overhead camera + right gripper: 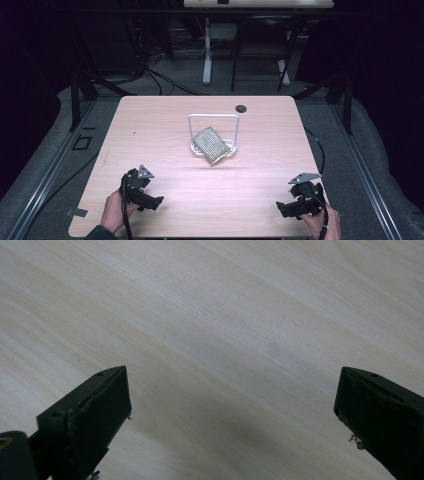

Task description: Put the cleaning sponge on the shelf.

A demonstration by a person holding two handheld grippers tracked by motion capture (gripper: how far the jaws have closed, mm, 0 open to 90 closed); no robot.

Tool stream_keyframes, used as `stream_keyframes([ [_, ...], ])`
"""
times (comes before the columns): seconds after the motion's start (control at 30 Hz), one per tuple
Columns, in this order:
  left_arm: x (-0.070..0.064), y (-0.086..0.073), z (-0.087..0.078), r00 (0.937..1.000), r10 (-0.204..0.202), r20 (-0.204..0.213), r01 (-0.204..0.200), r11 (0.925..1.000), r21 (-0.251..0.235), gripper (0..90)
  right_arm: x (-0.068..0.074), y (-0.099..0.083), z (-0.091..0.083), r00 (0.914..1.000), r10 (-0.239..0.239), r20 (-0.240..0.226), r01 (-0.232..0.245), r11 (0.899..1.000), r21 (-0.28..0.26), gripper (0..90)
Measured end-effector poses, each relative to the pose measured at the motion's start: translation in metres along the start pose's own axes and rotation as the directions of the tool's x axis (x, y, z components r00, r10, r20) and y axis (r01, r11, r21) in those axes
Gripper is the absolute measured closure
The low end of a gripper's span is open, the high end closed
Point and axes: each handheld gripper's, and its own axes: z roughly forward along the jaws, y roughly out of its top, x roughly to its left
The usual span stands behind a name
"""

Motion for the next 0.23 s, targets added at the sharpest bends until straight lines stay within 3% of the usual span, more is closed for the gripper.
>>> stream_keyframes([
  [0.23,-0.0002,0.0006,0.0015,1.0000,0.008,-0.001,-0.008,1.0000,0.005,0.3,0.0023,0.0001,0.0046,0.9997,-0.022,0.008,0.022,1.000,0.011,3.9],
])
